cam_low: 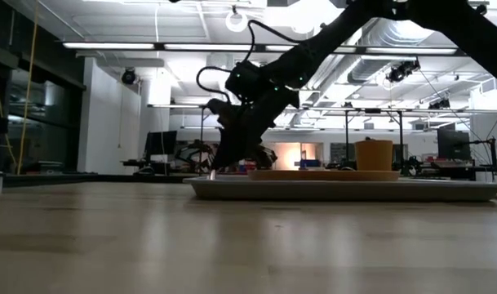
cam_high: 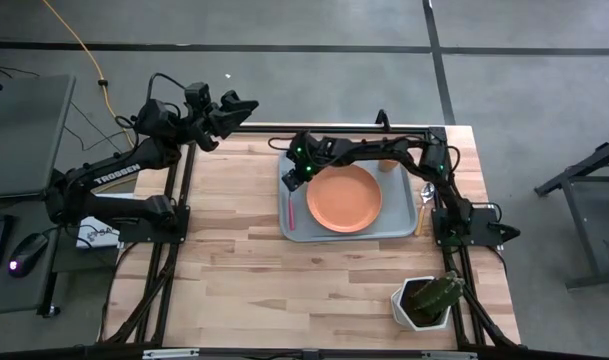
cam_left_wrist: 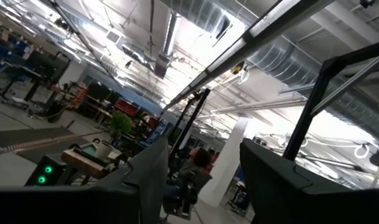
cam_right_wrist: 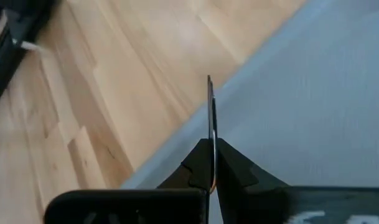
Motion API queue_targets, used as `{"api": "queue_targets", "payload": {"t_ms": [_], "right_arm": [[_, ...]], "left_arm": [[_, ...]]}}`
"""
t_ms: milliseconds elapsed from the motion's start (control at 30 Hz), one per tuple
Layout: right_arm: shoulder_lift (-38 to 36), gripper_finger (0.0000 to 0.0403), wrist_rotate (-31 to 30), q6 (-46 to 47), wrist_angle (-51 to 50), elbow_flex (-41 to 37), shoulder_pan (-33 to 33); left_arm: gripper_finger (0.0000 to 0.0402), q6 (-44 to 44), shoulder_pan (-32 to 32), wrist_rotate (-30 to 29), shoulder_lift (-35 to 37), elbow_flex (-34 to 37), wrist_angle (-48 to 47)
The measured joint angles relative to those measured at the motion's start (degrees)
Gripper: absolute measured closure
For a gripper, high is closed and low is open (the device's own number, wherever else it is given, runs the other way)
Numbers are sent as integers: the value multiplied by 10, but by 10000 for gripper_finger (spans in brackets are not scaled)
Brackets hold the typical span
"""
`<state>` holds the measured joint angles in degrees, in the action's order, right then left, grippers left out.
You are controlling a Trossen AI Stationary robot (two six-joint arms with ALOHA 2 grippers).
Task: Pick and place plate/cup/fork/spoon on tray
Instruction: Put the pink fork on the gray serving tray to the left of the orange plate
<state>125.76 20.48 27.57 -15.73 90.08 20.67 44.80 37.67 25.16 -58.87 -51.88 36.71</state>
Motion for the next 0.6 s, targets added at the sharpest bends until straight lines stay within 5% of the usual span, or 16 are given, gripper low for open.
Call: {"api": "queue_targets", "payload": {"t_ms": [600], "right_arm": [[6,384,-90,24,-14,-1,-16]], "left_arm": [[218,2,0,-3,0,0,0]]}}
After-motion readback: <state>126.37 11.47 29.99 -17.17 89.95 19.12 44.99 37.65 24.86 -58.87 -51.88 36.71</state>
